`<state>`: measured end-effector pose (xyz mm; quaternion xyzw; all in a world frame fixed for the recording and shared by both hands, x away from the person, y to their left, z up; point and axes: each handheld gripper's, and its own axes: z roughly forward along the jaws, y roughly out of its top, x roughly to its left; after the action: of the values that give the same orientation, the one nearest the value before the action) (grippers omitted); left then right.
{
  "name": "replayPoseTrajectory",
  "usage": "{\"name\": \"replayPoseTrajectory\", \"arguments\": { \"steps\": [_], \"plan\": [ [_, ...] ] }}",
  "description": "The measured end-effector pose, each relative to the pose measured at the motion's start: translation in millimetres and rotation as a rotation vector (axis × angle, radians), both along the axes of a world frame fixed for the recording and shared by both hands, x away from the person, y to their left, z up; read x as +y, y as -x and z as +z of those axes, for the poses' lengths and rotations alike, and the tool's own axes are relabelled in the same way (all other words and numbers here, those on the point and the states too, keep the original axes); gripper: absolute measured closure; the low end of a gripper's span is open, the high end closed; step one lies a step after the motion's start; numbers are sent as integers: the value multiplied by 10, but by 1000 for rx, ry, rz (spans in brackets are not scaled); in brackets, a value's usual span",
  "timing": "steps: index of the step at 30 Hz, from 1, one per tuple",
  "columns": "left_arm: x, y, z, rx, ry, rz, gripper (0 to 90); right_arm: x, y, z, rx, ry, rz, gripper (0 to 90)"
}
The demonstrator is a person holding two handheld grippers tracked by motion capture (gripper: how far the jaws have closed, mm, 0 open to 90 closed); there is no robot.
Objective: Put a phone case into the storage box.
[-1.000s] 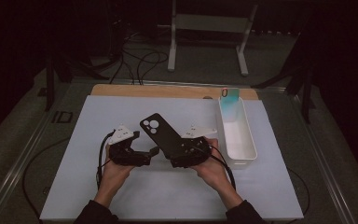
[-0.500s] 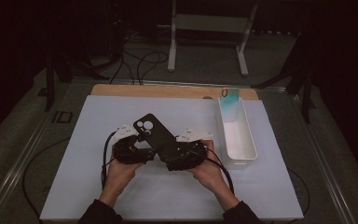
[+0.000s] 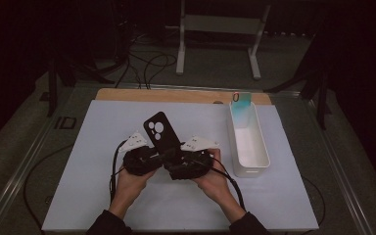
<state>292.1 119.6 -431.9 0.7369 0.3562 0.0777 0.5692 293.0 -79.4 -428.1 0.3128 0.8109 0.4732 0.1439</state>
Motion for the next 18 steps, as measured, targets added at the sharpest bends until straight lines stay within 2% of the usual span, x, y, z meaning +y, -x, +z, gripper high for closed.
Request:
{"name": "replayPoseTrajectory", "arguments": {
  "steps": [1, 5, 7, 8, 11, 18],
  "plan": [
    [-13, 13, 2, -14, -13, 1, 763, 10, 2, -6, -2, 4, -1, 144],
    [-34, 24, 6, -19, -28, 8, 814, 35, 15, -27, -35, 32, -6, 134],
    [-17, 31, 5, -50, -49, 18, 847, 15, 3, -22, -31, 28, 4, 179],
    [6, 24, 5, -41, -30, 16, 850, -7, 0, -21, -33, 15, 12, 200],
    [45, 24, 15, -41, -22, 31, 850, -48, -14, -16, -32, 21, 14, 151],
    [60, 39, 15, -54, -53, 54, 852, -163, -39, 43, -40, 7, 11, 110]
  ]
}}
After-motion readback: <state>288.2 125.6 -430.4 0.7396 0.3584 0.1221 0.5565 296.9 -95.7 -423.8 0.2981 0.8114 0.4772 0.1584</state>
